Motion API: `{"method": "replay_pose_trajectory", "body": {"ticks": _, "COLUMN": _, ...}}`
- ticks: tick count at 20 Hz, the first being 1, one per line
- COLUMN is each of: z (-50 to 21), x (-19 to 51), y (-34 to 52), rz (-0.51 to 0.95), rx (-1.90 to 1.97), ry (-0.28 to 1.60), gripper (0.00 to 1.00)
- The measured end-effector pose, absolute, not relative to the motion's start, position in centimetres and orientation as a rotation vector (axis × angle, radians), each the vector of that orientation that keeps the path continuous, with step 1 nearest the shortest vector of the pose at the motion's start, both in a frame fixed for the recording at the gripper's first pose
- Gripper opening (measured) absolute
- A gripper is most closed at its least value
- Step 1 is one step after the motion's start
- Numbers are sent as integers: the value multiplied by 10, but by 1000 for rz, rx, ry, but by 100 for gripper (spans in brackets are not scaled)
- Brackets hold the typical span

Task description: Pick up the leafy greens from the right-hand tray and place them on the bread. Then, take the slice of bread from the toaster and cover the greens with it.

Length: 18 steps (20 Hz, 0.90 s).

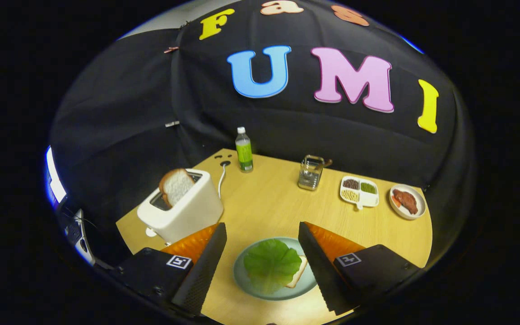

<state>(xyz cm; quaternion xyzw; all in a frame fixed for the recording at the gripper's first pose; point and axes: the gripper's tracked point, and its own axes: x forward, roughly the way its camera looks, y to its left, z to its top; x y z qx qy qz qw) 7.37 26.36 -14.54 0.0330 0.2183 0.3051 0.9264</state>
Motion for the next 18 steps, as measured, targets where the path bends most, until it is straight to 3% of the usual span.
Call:
{"method": "replay_pose_trajectory", "body": {"ticks": 7, "z": -62, "x": 67, "y": 326, "rz": 702, "rx": 114, "ry": 306, "gripper": 100}}
{"method": "replay_pose_trajectory", "body": {"ticks": 18, "z": -67, "x": 60, "y": 418, "rz": 724, "rx": 161, "ry": 341, "gripper": 99}}
